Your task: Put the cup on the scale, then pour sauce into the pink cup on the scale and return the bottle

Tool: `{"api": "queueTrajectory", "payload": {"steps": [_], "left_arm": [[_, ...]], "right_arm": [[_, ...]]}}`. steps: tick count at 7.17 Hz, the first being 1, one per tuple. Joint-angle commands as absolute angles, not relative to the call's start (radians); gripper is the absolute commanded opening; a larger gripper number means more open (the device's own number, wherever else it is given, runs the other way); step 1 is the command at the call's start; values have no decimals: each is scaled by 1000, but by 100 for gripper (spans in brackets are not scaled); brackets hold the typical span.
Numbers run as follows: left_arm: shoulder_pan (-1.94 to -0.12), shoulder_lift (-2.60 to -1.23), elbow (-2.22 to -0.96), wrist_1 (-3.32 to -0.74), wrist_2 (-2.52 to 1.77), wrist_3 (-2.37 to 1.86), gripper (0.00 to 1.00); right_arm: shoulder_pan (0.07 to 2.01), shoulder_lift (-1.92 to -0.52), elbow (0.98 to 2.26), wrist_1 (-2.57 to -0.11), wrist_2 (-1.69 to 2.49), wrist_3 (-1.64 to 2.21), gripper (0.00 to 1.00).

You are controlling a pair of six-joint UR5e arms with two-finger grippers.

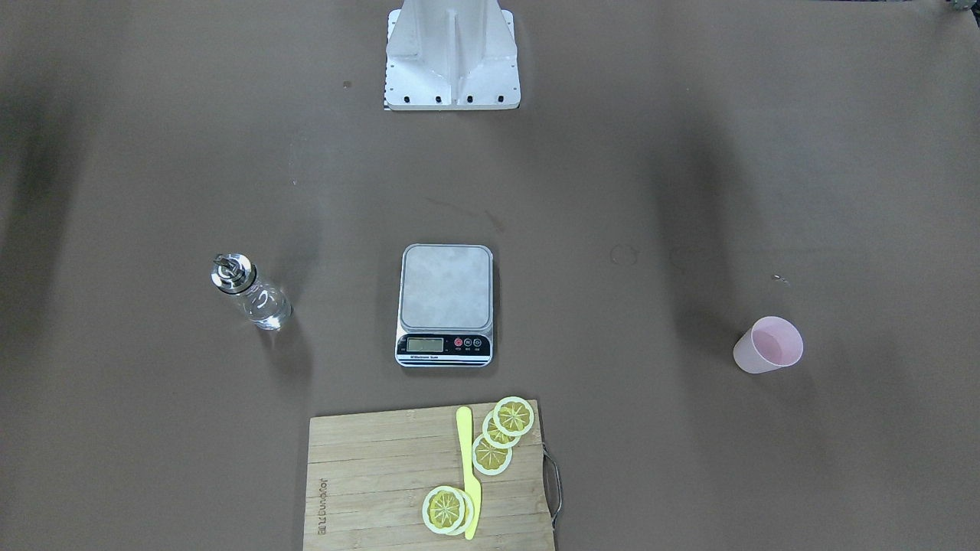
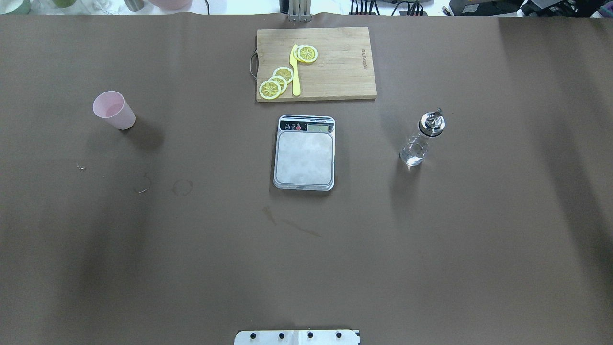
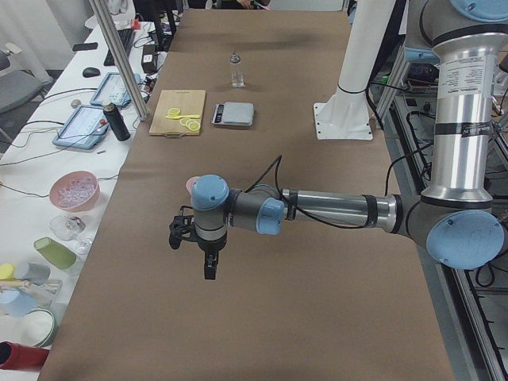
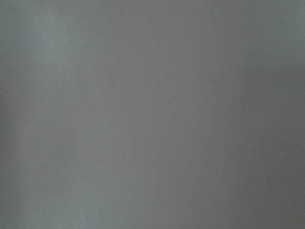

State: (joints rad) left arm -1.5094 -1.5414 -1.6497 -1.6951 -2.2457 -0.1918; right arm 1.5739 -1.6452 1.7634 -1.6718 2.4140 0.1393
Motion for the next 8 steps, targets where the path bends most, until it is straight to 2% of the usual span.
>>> {"api": "queueTrajectory", "payload": {"steps": [1,8], "left_arm": [[-1506,-1514,-1649,-1728,-2246,-192,99],[-1505,-1516,-1646,-1727,-2246,-192,99]], "right_arm": [[1574,-1646,1778,-1674,2411,141,100],[1575,-1647,1799,-1675,2421,141,100]]}}
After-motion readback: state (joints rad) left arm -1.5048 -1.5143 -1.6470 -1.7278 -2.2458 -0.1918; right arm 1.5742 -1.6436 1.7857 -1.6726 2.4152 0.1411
